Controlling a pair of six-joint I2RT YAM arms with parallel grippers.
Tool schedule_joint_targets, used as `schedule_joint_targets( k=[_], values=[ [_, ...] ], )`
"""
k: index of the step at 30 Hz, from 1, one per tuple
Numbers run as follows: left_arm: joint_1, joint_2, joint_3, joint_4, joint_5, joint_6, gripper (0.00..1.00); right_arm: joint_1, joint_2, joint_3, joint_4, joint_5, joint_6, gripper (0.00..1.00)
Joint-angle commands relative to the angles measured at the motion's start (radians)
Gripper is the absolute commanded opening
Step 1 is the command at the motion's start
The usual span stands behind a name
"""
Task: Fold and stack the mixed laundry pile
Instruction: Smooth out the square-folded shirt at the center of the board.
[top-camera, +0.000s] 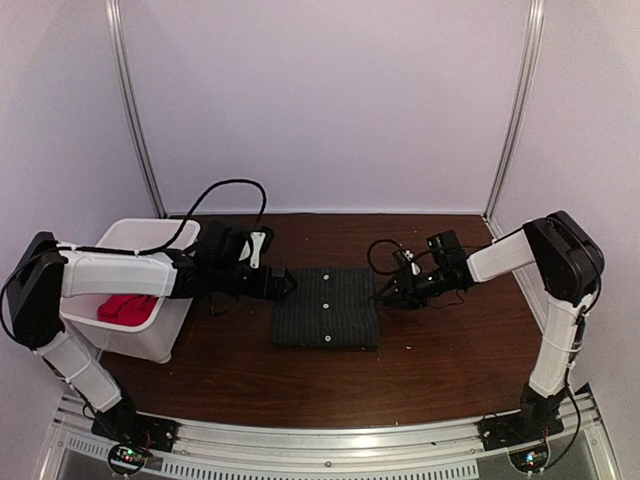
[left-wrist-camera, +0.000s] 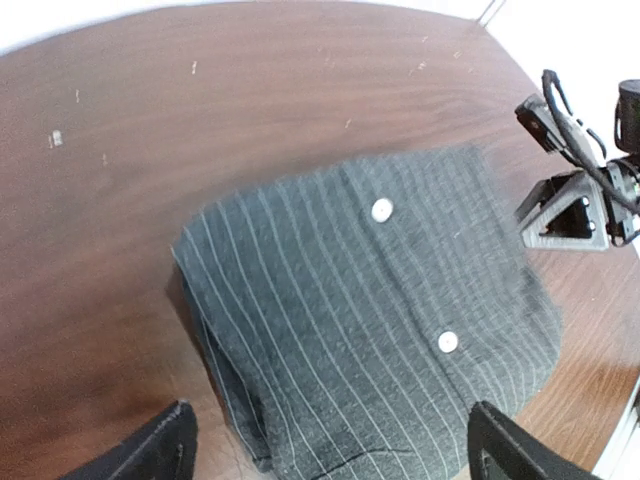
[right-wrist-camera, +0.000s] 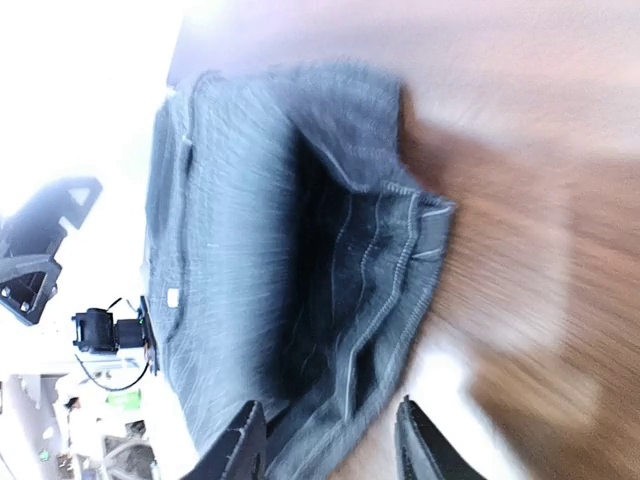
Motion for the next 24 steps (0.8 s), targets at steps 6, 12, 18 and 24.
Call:
schedule_joint_targets(
  k=[6, 12, 18, 24],
  values=[
    [0.002, 0.004, 0.023, 0.088, 0.019, 0.130, 0.98, -0.051, -0.225, 0.056, -0.191, 0.123, -0.110, 0.48],
    [0.002, 0.120, 0.097, 0.158, 0.112, 0.145, 0.98, 0.051, -0.138, 0.082, 0.112, -0.020, 0.110, 0.45],
    [0.048, 0.335, 0.234, 0.222, 0.210, 0.104, 0.97, 0.065, 0.072, 0.203, 0.250, -0.041, 0.189, 0.45],
    [0.094, 0.525, 0.371, 0.193, 0.225, 0.097, 0.90, -0.001, 0.282, 0.336, 0.167, 0.005, 0.127, 0.41]
  ],
)
